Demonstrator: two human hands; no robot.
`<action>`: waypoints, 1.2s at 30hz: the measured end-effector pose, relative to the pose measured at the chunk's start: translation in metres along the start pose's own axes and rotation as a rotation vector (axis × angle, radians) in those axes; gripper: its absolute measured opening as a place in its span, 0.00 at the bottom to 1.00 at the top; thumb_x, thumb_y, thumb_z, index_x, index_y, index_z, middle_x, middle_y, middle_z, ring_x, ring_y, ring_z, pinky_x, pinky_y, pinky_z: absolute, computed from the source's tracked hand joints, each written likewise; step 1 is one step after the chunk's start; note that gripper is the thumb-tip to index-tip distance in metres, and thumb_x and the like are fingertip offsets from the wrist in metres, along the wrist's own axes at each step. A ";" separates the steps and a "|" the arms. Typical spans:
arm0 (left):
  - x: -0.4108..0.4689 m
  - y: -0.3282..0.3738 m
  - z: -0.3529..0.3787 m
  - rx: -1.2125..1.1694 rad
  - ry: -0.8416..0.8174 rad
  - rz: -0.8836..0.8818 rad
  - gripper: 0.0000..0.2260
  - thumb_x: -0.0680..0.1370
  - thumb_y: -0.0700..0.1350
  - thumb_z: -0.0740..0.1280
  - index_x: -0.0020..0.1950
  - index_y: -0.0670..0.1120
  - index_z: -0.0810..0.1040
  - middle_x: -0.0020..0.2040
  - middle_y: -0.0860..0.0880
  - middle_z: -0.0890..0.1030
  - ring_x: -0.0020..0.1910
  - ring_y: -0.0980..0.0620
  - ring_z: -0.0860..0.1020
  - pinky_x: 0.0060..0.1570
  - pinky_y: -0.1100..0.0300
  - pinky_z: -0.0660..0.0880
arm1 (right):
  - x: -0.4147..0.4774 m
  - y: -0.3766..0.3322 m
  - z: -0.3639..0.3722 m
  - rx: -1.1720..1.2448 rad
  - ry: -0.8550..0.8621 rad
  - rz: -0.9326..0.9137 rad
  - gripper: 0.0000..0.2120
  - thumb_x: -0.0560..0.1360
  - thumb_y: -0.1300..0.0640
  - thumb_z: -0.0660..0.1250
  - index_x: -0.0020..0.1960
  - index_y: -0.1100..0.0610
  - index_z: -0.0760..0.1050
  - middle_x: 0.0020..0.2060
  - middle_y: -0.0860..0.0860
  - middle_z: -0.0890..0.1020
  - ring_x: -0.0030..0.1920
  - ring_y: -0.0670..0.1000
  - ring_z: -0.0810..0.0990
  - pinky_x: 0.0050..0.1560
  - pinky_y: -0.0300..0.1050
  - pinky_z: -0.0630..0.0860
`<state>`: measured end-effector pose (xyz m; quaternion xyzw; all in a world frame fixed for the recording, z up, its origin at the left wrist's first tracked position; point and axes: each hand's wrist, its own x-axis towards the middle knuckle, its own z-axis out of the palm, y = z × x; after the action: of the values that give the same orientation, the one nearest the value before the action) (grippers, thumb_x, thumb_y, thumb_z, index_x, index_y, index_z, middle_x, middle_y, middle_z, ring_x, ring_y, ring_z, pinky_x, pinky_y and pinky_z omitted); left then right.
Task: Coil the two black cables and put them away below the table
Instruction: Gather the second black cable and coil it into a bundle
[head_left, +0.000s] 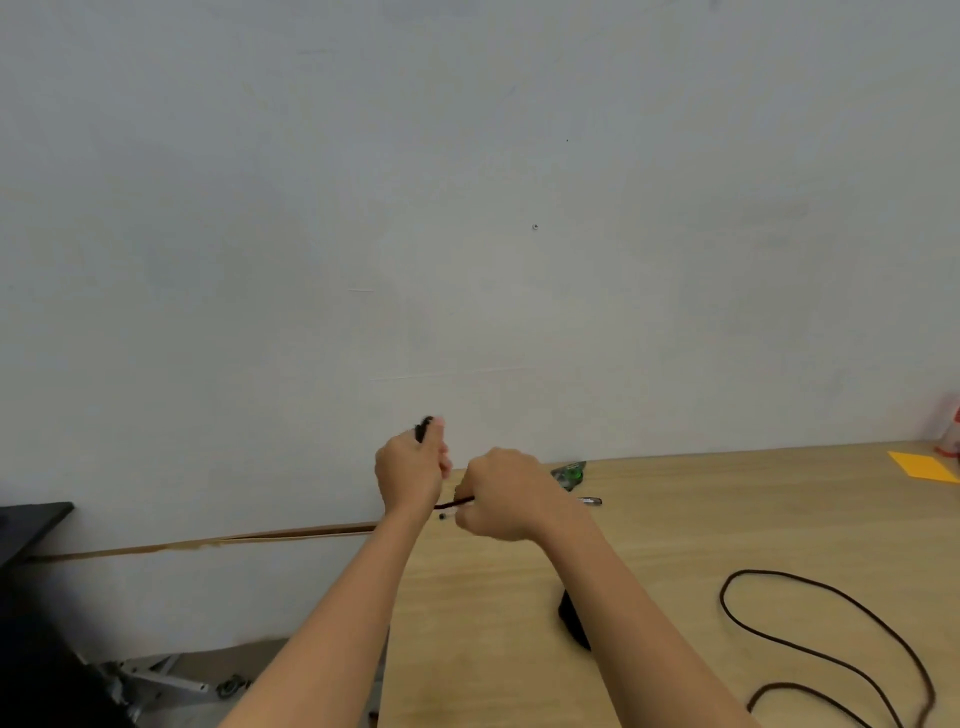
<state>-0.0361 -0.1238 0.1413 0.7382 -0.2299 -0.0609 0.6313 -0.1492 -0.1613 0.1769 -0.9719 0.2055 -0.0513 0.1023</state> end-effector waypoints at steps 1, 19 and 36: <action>-0.003 -0.003 -0.001 0.085 -0.110 0.004 0.21 0.78 0.47 0.64 0.25 0.43 0.73 0.18 0.53 0.73 0.18 0.59 0.71 0.23 0.68 0.66 | 0.001 -0.001 -0.008 0.008 0.026 -0.015 0.07 0.70 0.60 0.63 0.40 0.63 0.78 0.28 0.55 0.74 0.34 0.56 0.71 0.35 0.44 0.68; -0.004 0.014 -0.009 -0.663 -0.811 -0.575 0.19 0.75 0.49 0.61 0.25 0.45 0.67 0.15 0.54 0.59 0.12 0.59 0.57 0.16 0.68 0.51 | 0.014 0.044 0.021 1.516 0.035 0.355 0.26 0.78 0.44 0.58 0.51 0.68 0.79 0.40 0.60 0.79 0.43 0.60 0.78 0.51 0.56 0.75; -0.027 0.026 0.018 -0.335 -0.388 -0.311 0.21 0.78 0.51 0.64 0.29 0.42 0.72 0.19 0.53 0.66 0.18 0.56 0.61 0.21 0.64 0.60 | 0.028 0.016 0.029 0.978 0.673 0.569 0.29 0.80 0.47 0.59 0.23 0.58 0.63 0.20 0.49 0.68 0.23 0.47 0.65 0.30 0.42 0.63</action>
<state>-0.0738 -0.1314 0.1570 0.6246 -0.2171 -0.3341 0.6717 -0.1260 -0.1820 0.1466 -0.6519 0.4282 -0.4110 0.4719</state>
